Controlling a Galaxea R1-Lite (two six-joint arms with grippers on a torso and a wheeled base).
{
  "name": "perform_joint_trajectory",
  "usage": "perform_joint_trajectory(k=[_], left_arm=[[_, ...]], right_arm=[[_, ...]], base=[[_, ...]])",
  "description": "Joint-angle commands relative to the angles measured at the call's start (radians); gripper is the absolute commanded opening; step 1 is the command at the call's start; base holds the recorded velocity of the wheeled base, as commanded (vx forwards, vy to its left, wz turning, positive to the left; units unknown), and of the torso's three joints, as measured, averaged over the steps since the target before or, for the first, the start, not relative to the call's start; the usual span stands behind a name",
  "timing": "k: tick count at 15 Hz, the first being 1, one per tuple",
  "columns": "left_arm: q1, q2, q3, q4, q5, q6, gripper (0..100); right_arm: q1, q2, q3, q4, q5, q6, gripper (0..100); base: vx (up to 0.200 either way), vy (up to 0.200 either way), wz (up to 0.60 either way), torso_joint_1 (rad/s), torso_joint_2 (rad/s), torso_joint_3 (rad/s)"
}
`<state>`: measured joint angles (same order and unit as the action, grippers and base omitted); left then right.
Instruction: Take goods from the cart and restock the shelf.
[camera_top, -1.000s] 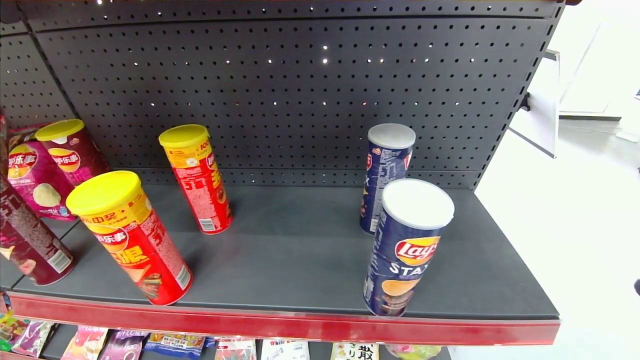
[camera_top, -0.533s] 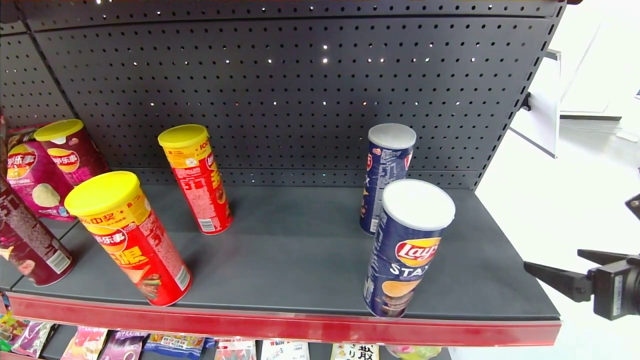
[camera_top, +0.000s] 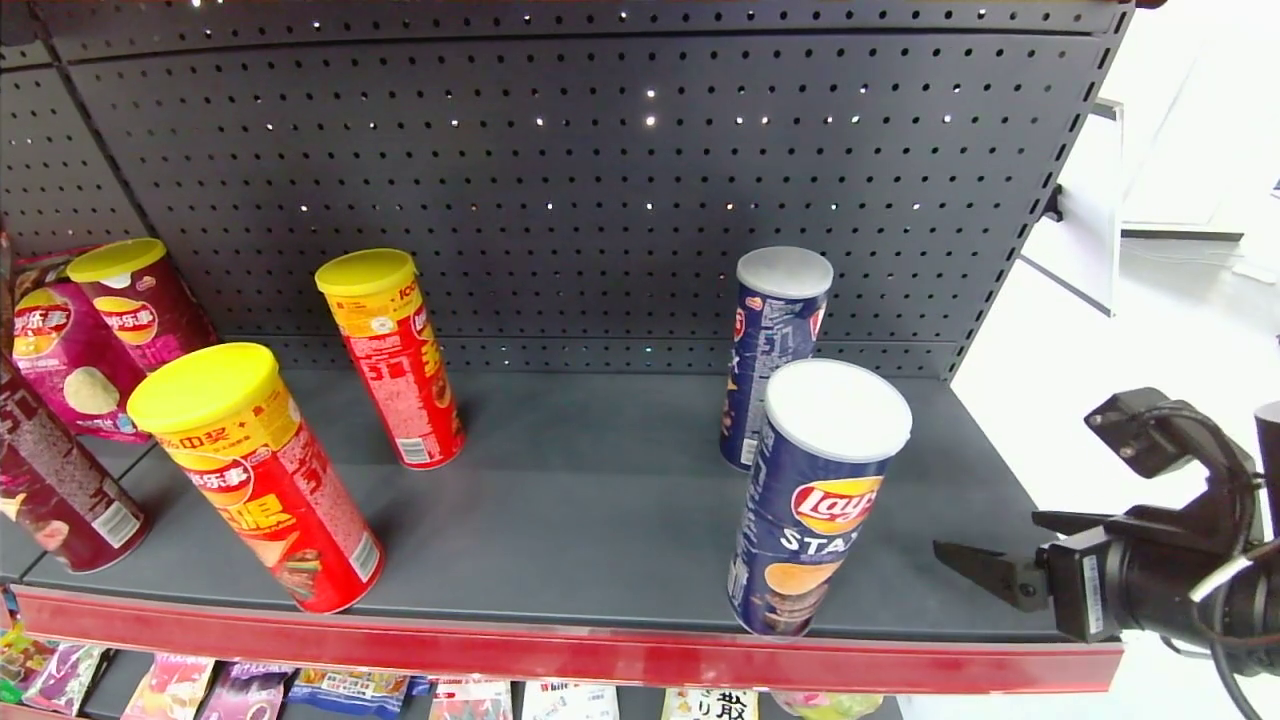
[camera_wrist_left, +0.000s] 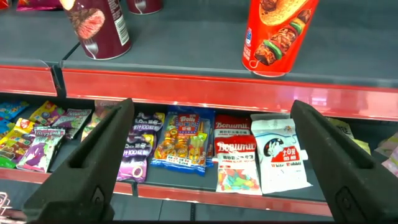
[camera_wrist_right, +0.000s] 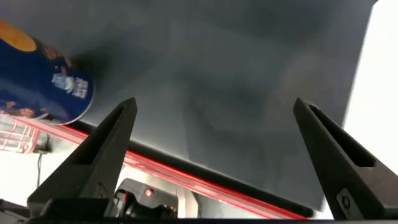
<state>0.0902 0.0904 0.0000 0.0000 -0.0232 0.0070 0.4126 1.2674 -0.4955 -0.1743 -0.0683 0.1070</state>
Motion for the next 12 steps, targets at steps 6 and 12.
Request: perform_joint_trajectory(k=[6, 12], left_arm=[[0.000, 0.002, 0.000, 0.000, 0.000, -0.001, 100], [0.000, 0.002, 0.000, 0.000, 0.000, -0.001, 100]], right_arm=[[0.069, 0.165, -0.011, -0.105, -0.091, 0.006, 100], [0.120, 0.231, -0.061, -0.108, -0.102, 0.010, 100]], base=[[0.000, 0.000, 0.00, 0.000, 0.00, 0.000], [0.000, 0.000, 0.00, 0.000, 0.00, 0.000]])
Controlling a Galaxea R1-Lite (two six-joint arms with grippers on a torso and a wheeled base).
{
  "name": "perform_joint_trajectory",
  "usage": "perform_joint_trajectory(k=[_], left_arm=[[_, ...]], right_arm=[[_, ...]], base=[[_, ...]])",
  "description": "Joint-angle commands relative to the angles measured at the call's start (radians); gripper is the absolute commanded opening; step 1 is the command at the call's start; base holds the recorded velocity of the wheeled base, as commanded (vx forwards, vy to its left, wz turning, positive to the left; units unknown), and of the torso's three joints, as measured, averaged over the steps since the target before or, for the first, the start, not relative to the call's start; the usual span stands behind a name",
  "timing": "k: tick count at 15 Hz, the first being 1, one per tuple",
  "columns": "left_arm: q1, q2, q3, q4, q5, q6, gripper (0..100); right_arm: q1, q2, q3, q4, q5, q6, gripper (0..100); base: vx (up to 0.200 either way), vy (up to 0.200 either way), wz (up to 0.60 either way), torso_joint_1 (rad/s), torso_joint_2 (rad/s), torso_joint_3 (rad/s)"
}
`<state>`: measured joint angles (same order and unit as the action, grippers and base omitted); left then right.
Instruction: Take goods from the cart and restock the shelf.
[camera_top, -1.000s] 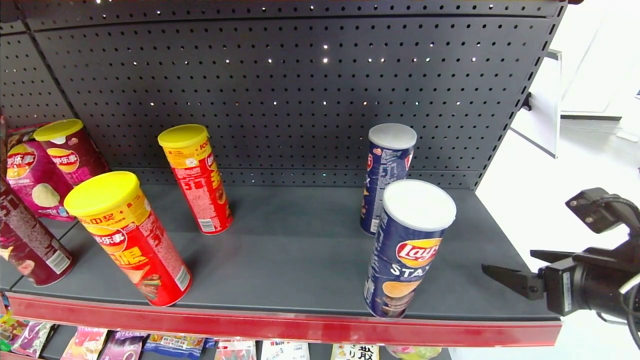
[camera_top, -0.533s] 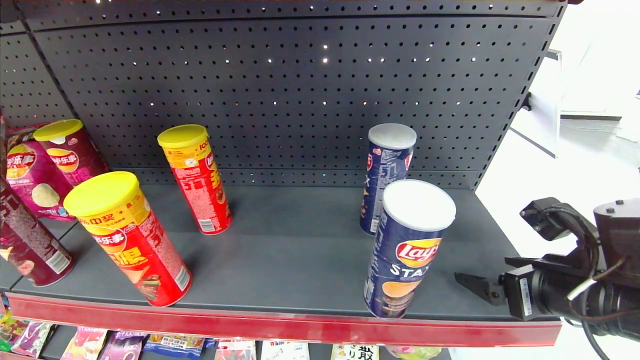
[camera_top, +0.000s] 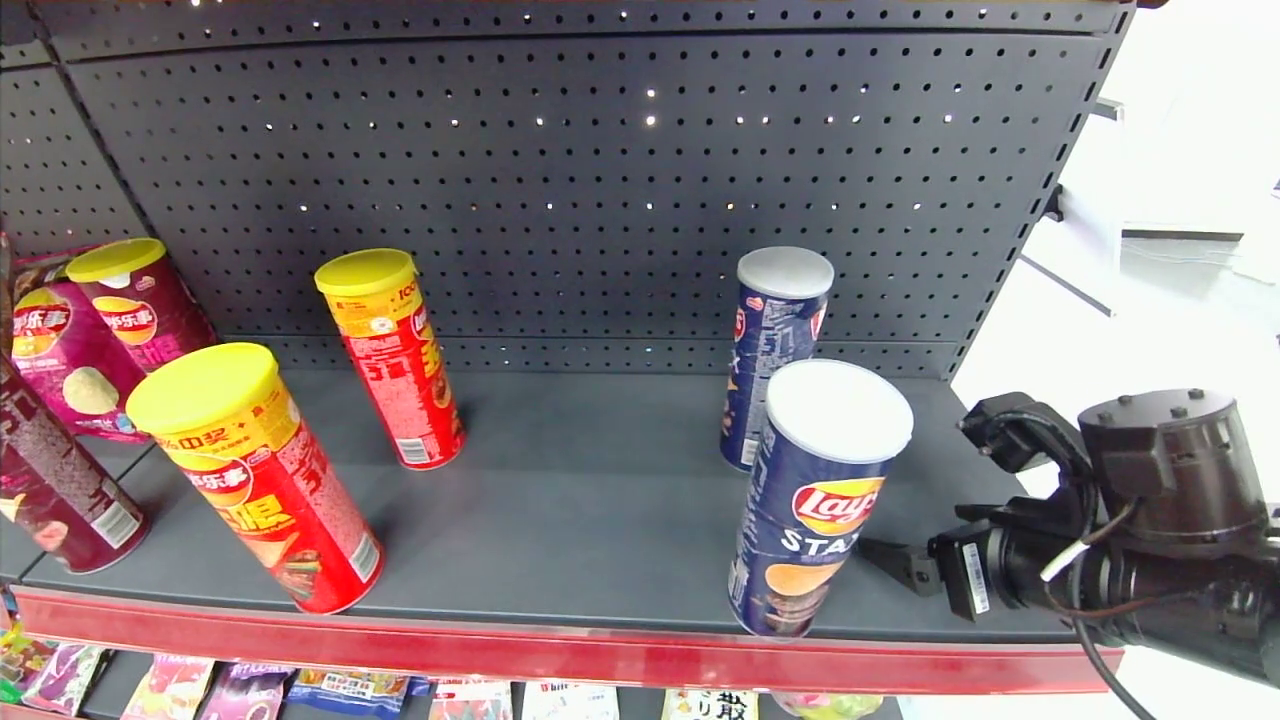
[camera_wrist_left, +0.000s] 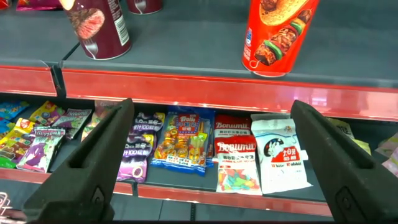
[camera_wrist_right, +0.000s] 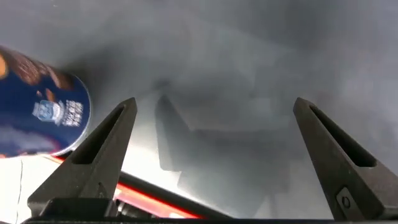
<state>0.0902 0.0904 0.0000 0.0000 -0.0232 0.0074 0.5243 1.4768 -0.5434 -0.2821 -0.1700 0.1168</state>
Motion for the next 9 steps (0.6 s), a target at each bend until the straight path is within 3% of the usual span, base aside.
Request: perform_joint_trajectory(k=[1, 9], left_arm=[[0.000, 0.002, 0.000, 0.000, 0.000, 0.000, 100], [0.000, 0.002, 0.000, 0.000, 0.000, 0.000, 100]], right_arm=[[0.014, 0.026, -0.021, 0.000, 0.000, 0.000, 100], [0.079, 0.053, -0.015, 0.001, 0.000, -0.005, 100]], base=[[0.000, 0.000, 0.00, 0.000, 0.00, 0.000], [0.000, 0.000, 0.00, 0.000, 0.00, 0.000]])
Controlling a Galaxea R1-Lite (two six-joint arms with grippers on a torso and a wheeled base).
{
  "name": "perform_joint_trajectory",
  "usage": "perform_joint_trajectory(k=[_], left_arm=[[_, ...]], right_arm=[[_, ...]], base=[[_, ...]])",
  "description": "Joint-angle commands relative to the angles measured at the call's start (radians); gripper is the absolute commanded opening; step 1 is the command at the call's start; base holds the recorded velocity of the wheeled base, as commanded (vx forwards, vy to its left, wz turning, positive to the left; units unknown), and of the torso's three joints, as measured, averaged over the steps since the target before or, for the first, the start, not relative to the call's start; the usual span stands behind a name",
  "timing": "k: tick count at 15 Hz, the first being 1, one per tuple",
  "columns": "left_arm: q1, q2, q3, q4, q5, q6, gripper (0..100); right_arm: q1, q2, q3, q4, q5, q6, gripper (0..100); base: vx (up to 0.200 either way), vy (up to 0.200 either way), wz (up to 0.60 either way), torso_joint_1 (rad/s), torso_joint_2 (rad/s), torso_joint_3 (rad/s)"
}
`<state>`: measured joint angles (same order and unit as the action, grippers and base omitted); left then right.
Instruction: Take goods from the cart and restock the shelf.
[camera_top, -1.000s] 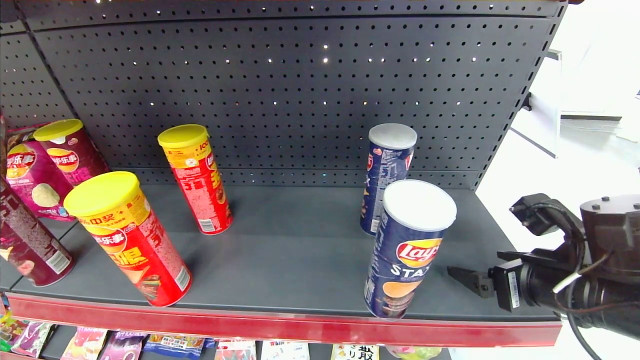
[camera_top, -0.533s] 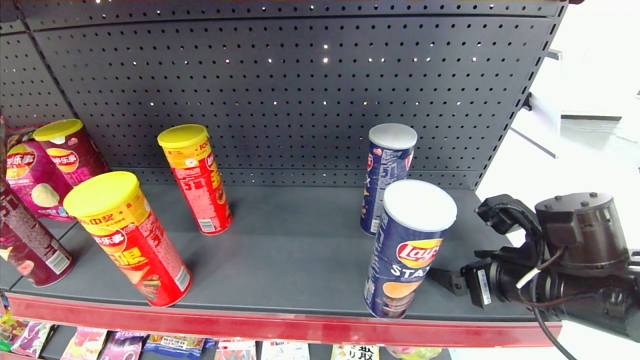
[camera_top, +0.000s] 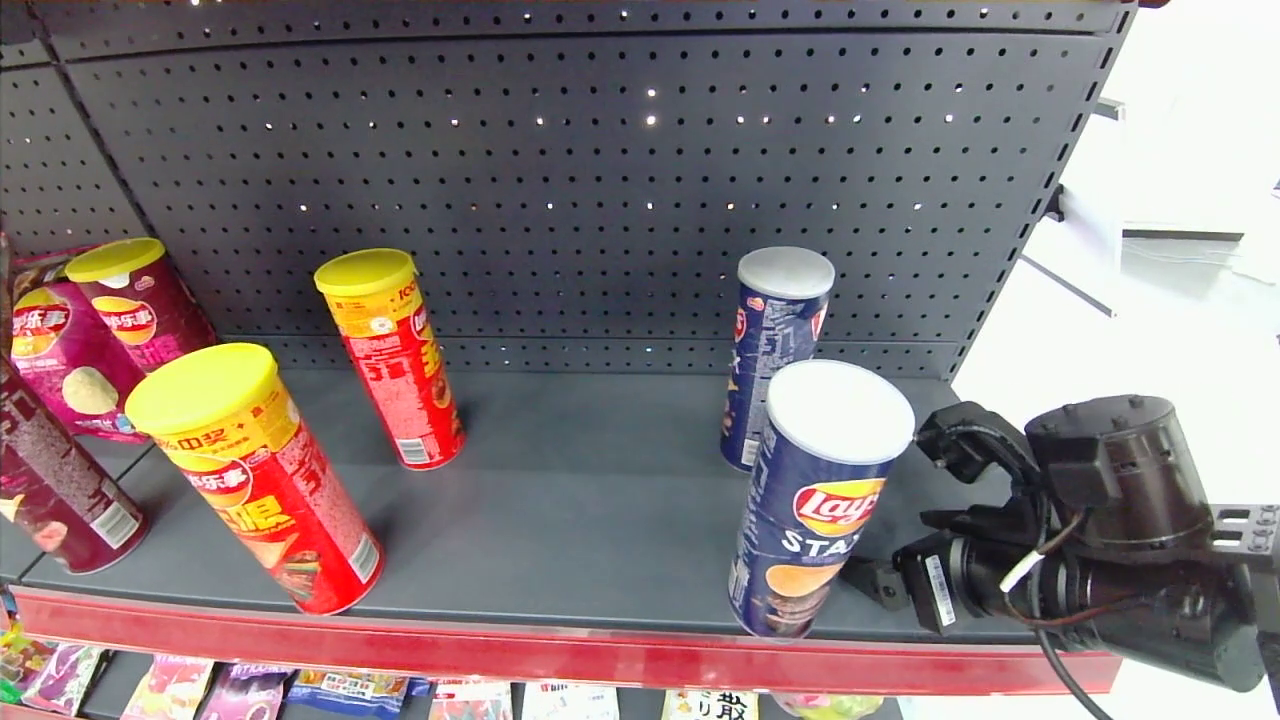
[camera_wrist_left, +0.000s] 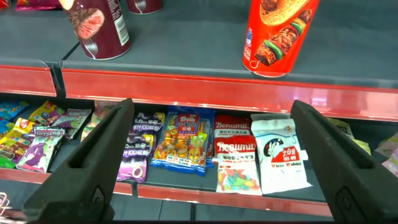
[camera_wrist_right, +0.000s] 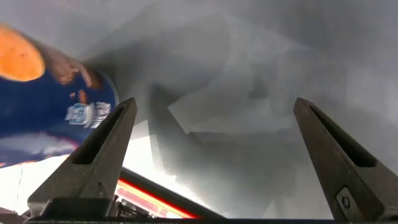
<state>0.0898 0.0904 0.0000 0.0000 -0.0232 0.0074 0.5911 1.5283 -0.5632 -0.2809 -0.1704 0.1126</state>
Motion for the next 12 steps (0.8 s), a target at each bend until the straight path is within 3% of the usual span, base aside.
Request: perform_joint_trajectory(k=[1, 12], left_arm=[[0.001, 0.002, 0.000, 0.000, 0.000, 0.000, 100], [0.001, 0.002, 0.000, 0.000, 0.000, 0.000, 100]], right_arm=[[0.023, 0.001, 0.005, 0.000, -0.001, -0.001, 100], [0.087, 0.013, -0.001, 0.000, -0.035, -0.004, 100]], base=[[0.000, 0.000, 0.00, 0.000, 0.00, 0.000], [0.000, 0.000, 0.00, 0.000, 0.00, 0.000]])
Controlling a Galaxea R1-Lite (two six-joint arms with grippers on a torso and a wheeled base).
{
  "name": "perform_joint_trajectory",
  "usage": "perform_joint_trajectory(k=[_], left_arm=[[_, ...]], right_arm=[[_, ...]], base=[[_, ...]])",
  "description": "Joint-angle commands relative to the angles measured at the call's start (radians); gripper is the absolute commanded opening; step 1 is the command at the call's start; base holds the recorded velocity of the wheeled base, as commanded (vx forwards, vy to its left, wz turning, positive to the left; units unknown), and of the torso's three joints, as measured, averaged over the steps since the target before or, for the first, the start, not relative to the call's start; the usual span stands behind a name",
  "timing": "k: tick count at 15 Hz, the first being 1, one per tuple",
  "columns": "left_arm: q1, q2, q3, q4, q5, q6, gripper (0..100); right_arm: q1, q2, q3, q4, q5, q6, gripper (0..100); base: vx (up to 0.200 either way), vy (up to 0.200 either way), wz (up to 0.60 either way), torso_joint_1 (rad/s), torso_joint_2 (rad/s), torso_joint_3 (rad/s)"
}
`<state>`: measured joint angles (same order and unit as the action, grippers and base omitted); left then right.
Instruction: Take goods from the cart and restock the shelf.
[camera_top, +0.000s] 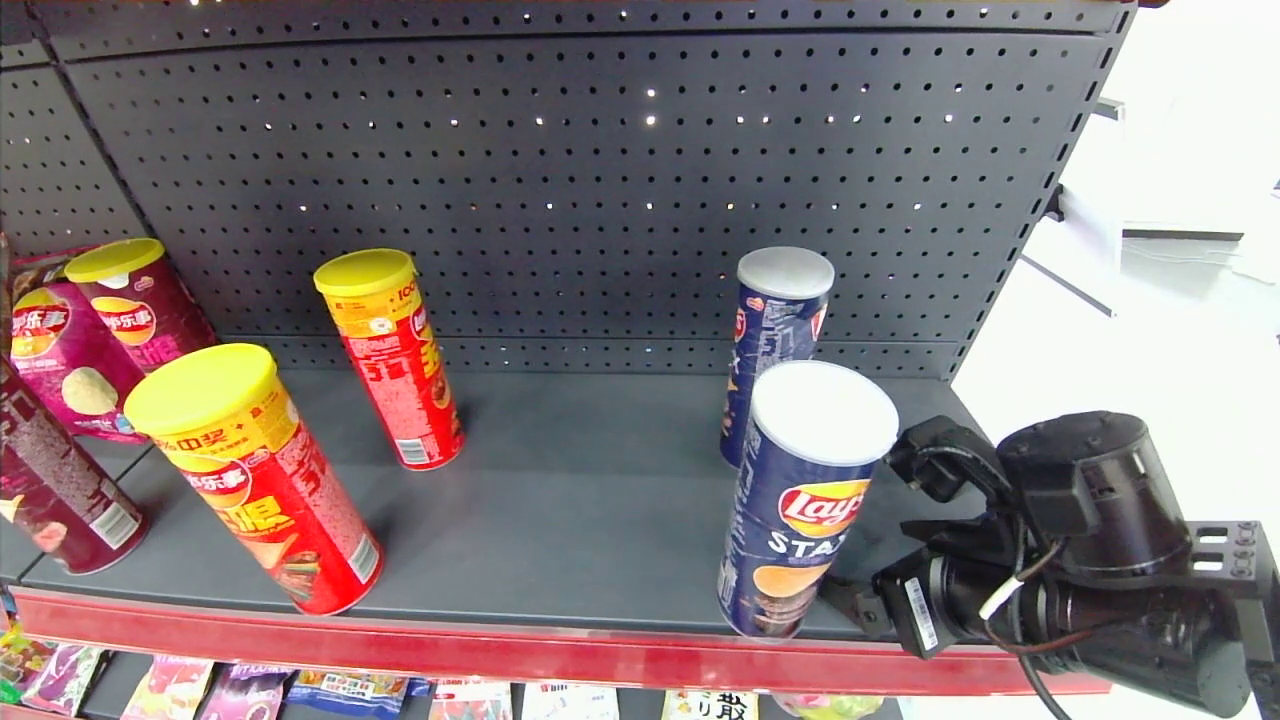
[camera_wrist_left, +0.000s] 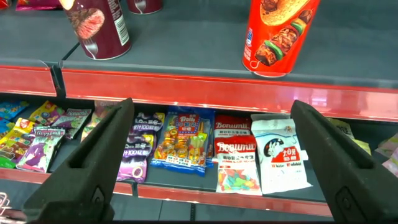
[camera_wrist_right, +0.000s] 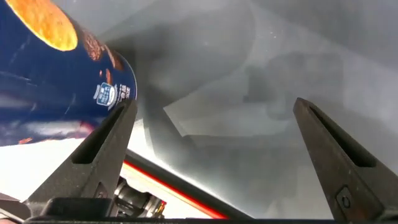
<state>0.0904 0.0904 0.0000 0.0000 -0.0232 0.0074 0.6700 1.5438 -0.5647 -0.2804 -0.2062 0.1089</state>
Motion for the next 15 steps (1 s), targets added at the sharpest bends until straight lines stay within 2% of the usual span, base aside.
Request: perform_joint_trajectory(k=[1, 15], left_arm=[[0.000, 0.002, 0.000, 0.000, 0.000, -0.001, 100], [0.000, 0.002, 0.000, 0.000, 0.000, 0.000, 100]], right_arm=[[0.014, -0.004, 0.002, 0.000, -0.002, 0.000, 100], [0.065, -0.019, 0.003, 0.000, 0.001, 0.008, 100]], base=[[0.000, 0.000, 0.00, 0.000, 0.00, 0.000], [0.000, 0.000, 0.00, 0.000, 0.00, 0.000]])
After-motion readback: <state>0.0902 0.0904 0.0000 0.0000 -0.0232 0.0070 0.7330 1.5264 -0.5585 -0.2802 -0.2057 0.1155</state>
